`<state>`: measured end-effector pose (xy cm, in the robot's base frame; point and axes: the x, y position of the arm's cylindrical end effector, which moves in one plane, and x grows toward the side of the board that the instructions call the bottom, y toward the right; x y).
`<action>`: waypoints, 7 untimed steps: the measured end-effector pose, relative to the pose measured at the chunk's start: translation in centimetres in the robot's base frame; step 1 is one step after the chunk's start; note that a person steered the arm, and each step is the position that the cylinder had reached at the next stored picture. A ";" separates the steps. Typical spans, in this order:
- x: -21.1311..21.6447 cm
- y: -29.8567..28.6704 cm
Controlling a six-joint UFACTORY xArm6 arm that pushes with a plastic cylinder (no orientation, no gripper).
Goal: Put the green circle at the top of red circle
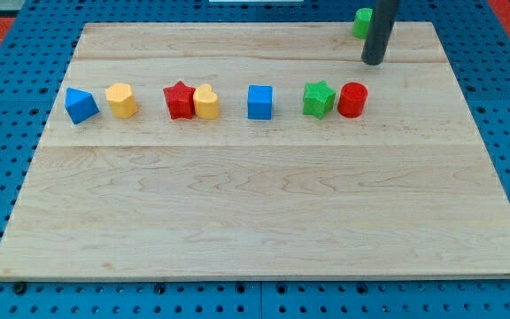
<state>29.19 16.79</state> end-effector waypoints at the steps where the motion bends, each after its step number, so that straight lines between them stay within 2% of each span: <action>1: -3.5 7.1; 2: -9.9 8.3; 3: -10.1 8.1; 4: -8.8 1.6; 5: -1.5 -4.2; 6: -2.1 -8.8; 7: -9.7 -10.4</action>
<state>19.46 6.38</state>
